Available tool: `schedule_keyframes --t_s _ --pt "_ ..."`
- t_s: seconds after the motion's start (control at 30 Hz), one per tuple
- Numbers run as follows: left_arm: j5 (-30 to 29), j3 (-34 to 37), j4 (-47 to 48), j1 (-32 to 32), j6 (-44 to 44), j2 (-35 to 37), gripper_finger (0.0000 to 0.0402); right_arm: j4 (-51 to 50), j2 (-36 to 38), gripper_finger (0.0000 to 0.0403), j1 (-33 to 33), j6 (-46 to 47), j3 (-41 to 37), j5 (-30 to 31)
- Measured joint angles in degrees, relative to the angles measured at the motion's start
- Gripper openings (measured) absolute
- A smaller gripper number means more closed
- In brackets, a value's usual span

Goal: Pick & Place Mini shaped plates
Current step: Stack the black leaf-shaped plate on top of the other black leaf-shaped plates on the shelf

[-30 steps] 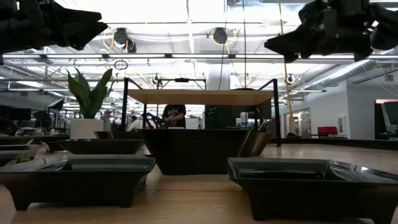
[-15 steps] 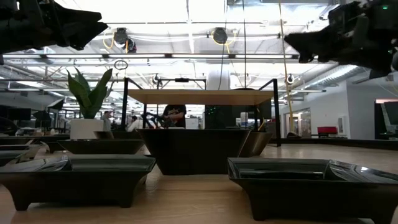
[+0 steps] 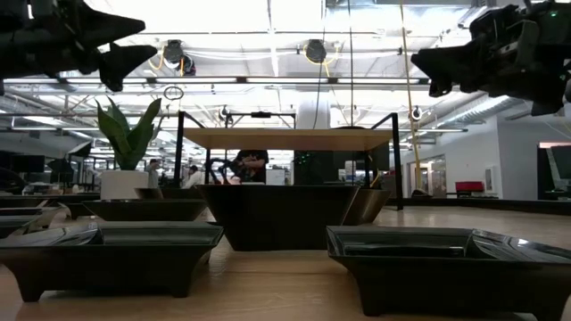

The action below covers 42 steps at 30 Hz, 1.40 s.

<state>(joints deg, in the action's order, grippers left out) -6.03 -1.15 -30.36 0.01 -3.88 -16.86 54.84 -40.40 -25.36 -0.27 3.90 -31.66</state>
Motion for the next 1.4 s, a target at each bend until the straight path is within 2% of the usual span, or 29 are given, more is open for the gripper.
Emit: schedule_keyframes --t_s 0.17,0.3,0.37,0.47,0.67,0.8,0.9,1.13,1.27,1.4 --pt "-0.66 0.0 1.73 0.02 -7.52 0.0 0.0267 -0.56 0.0 0.0073 0.0 0.69 -0.04 0.02" --pt "8.02 0.0 1.96 -0.25 -12.48 -0.02 0.0267 -0.53 0.0 0.0073 0.0 1.33 -0.07 0.04" --pt "8.55 -0.09 2.13 -0.63 -16.12 -0.4 0.0267 -0.56 -0.02 0.0073 0.0 1.34 -0.08 0.04" --pt "8.06 -3.01 8.35 -1.97 -16.88 -2.73 0.0266 -0.51 0.0 0.0073 0.0 1.33 -0.11 0.07" --pt "2.66 -17.89 29.74 -6.96 -21.12 -14.38 0.0266 -0.94 0.0 0.0073 0.0 1.35 -0.11 0.07" --pt "-0.32 -28.3 49.72 -10.97 -28.83 -24.51 0.0266 -2.2 -0.03 0.0073 0.0 1.35 -0.13 0.09" --pt "-0.08 -32.28 60.52 -13.47 -36.78 -31.87 0.0266 -3.8 -0.07 0.0073 0.0 1.29 -0.13 0.09" --pt "7.52 -32.09 68.1 -19.8 -57.8 -44.36 0.0266 -4.1 -0.04 0.0073 0.0 1.19 -0.15 0.08" --pt "7.94 -31.93 72.88 -23.41 -66.91 -49.16 0.0266 -3.02 -0.04 0.0073 0.0 1.13 -0.15 0.08" --pt "7.92 -31.91 74.02 -26.06 -72.47 -51.9 0.0266 -2.61 -0.04 0.0073 0.0 0.68 -0.15 0.09"
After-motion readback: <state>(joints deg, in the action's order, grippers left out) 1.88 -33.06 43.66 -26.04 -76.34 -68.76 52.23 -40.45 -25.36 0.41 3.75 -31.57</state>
